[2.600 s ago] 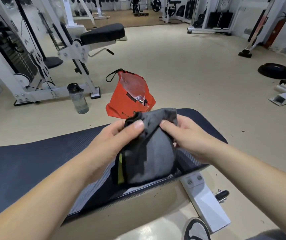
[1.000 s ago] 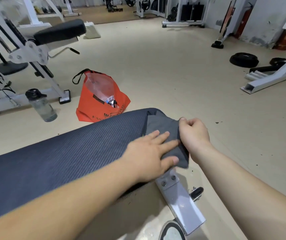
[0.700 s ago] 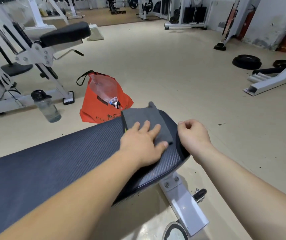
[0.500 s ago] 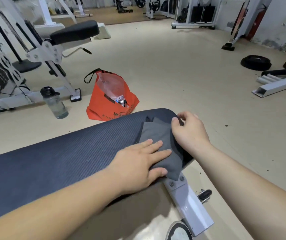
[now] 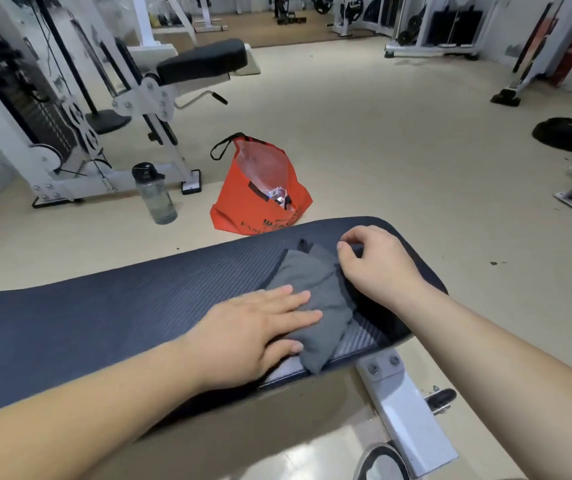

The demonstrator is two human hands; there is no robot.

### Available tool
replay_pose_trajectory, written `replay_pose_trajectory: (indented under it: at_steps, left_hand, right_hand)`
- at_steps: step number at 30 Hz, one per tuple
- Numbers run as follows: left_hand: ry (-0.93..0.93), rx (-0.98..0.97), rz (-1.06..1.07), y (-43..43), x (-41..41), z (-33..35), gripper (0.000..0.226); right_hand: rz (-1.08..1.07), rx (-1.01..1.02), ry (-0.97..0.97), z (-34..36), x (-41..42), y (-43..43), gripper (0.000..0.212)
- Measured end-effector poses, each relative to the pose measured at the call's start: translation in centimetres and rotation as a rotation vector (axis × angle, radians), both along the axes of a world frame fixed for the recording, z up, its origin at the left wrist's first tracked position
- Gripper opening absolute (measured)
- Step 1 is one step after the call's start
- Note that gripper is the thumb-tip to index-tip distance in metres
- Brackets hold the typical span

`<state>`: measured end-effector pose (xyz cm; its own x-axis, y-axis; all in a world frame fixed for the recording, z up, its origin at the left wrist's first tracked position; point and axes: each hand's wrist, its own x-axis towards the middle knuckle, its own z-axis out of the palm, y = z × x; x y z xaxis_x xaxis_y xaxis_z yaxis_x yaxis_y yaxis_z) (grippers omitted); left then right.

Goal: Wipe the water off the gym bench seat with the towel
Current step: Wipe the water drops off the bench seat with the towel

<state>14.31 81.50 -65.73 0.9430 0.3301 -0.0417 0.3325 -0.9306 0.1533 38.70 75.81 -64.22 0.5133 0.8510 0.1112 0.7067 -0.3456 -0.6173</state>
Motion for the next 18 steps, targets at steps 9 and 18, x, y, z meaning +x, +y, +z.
replay_pose_trajectory:
  at_steps: [9, 18]
  left_hand:
    - [-0.023, 0.015, 0.454, -0.9, 0.6, -0.9, 0.055]
    - [-0.108, -0.039, 0.722, 2.3, -8.1, -0.7, 0.048]
  right_hand:
    - [0.118, -0.026, -0.032, 0.2, -2.3, 1.6, 0.022]
    - [0.235, -0.043, -0.062, 0.5, -5.1, 3.5, 0.024]
